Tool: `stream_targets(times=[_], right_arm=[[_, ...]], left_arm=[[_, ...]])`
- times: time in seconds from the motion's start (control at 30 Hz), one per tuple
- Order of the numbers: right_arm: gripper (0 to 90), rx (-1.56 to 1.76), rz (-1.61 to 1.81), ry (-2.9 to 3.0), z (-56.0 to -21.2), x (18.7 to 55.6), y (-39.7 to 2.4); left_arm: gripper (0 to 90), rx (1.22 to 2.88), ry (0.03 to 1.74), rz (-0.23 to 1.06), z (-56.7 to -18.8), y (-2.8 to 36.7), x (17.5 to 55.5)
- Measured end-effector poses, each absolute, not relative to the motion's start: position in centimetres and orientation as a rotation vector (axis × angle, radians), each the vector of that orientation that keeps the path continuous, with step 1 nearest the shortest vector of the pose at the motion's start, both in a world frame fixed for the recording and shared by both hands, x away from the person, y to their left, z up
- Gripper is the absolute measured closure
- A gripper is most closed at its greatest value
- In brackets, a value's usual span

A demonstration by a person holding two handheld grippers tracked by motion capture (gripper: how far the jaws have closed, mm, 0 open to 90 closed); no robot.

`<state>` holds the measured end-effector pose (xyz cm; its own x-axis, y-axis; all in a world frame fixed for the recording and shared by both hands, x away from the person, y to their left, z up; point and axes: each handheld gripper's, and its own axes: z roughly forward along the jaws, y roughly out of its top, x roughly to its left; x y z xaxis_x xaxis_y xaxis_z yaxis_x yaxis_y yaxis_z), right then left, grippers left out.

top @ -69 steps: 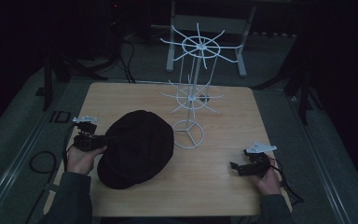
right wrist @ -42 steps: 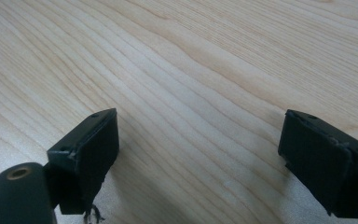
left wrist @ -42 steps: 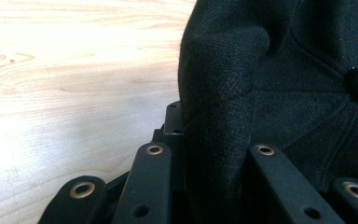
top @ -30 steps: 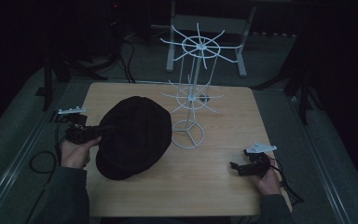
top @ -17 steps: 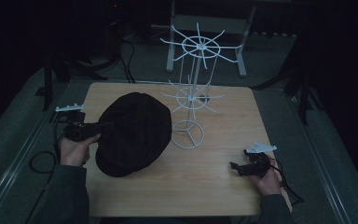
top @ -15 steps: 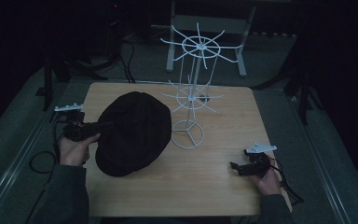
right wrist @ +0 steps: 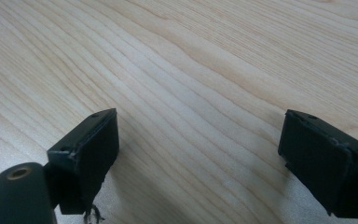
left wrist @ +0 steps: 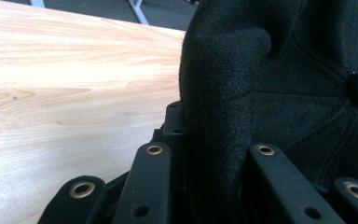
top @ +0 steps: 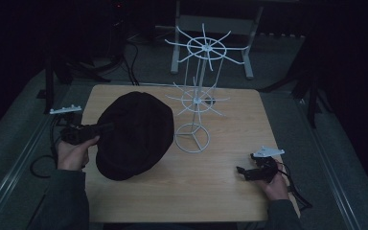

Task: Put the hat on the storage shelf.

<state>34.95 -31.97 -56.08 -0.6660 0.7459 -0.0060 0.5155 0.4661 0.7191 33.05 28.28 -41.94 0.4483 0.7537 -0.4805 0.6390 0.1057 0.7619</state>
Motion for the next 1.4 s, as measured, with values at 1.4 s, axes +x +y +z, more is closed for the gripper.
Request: stream_targets(times=[1.4], right_arm=[[12.1,1.070,1.014,2.400,-56.1,35.0,-32.0]], left_arm=[[78.3,1.505,1.171,0.137,-38.6,29.0,32.8]])
